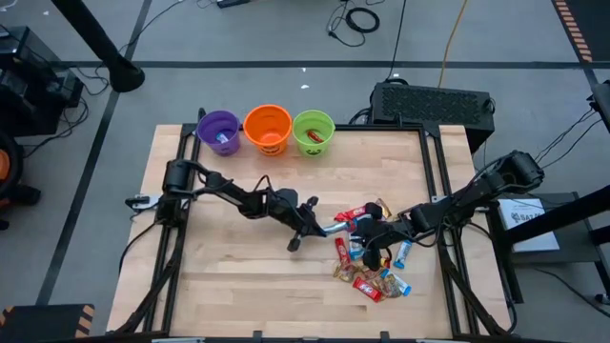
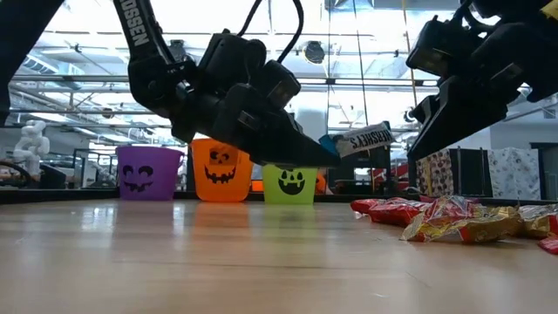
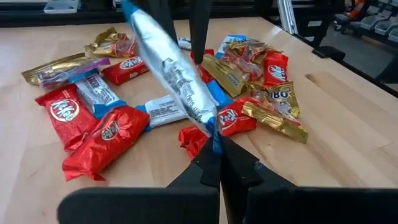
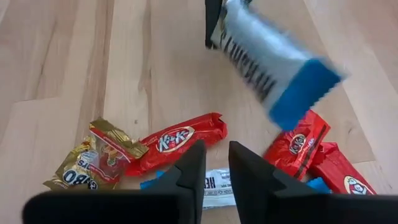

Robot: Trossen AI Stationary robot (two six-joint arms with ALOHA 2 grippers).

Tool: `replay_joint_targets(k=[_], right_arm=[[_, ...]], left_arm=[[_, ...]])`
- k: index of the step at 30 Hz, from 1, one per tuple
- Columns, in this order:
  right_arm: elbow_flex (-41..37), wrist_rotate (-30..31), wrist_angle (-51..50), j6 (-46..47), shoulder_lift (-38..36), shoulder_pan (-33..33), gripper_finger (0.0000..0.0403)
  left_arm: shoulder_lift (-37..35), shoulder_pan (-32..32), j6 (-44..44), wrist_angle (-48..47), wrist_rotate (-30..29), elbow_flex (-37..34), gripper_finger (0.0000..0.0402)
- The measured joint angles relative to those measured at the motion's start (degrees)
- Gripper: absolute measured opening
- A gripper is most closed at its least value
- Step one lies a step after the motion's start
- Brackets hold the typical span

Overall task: Sort candy by brand, put in halloween buckets
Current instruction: Put the white chocolate bar into the violet bucket

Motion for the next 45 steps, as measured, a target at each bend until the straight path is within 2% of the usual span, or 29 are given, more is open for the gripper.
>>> replay_joint_targets(k=[4, 8, 14, 21, 24, 30, 32, 39, 42, 45], right_arm=[[0.0, 0.2, 0.0, 0.9, 0.0, 0.0, 0.0047], [0.0, 1.7, 0.3, 2.1, 0.0, 0.0, 0.0052], [0.0, 3.5, 2.5, 1.8, 0.0, 0.0, 0.0075], [0.0, 3.1, 2.5, 2.1, 0.0, 0.2, 0.0091], [0.0, 2.7, 1.9, 3.3, 0.0, 0.8, 0.0091], [0.0, 2.4, 2.2, 4.7, 0.0, 2.0, 0.0091], [0.0, 2.4, 2.5, 5.3, 0.0, 2.0, 0.0091], [0.0, 2.3, 2.4, 6.9, 0.0, 2.0, 0.0091], [0.0, 2.3, 2.3, 6.8, 0.0, 1.9, 0.0091], [0.0, 2.3, 2.3, 6.3, 0.0, 1.9, 0.0091]], left_arm=[[-3.9, 0.0, 0.4, 0.1, 0.0, -0.3, 0.0000], [-9.5, 0.0, 0.4, -0.9, -1.0, -1.1, 0.0000], [-18.9, -0.1, 2.0, -1.3, -10.1, -1.9, 0.0000], [-29.3, -3.8, 4.4, 9.7, -15.8, -7.1, 0.0000], [-32.6, -6.8, 7.8, 14.9, -21.0, -9.9, 0.0000], [-36.1, -9.7, 13.1, 15.2, -24.0, -11.0, 0.0000], [-36.2, -10.8, 18.6, 14.7, -27.1, -11.0, 0.0000], [-36.1, -15.4, 48.5, 10.3, -48.7, -11.0, 0.0000], [-36.1, -17.2, 56.3, 11.1, -54.7, -10.9, 0.0000], [-36.1, -18.6, 58.7, 12.6, -59.5, -11.0, 0.0000]])
